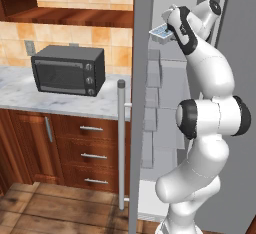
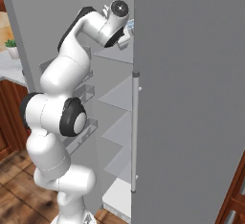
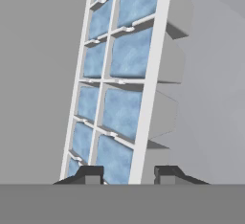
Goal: The ice cube tray has been filled with water. Take the tray and place it in the freezer to make ice. Close the freezer door after placing the tray.
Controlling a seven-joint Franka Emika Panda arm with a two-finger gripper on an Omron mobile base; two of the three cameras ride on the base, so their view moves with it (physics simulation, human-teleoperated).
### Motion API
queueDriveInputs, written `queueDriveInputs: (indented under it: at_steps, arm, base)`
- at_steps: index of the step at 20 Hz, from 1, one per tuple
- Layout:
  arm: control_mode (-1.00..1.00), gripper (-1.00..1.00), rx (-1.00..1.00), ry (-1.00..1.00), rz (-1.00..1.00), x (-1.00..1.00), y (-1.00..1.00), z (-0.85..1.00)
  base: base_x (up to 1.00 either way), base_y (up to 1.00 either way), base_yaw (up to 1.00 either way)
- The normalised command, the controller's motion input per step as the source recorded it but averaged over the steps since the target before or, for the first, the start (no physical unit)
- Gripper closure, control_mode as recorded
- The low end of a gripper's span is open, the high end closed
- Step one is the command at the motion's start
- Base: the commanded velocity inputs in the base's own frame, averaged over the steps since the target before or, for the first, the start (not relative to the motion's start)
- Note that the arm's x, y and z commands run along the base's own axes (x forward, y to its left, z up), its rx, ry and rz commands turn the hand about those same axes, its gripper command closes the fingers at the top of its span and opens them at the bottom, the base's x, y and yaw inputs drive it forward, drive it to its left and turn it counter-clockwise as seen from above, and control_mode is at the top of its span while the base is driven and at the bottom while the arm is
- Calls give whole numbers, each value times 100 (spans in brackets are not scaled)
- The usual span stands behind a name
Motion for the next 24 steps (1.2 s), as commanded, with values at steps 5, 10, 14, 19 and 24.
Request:
queueDriveInputs:
  at_steps: [5,10,14,19,24]
  arm:
    - [-100,100,1,6,-2,16,0,-26]
    - [-100,100,0,2,-3,21,0,-40]
    - [-100,100,0,2,-3,18,0,-30]
    - [-100,100,0,3,-3,21,0,-25]
    - [-100,100,0,2,-3,35,0,-28]
  base:
    - [0,0,0]
    - [0,0,0]
    - [0,0,0]
    - [0,0,0]
    - [0,0,0]
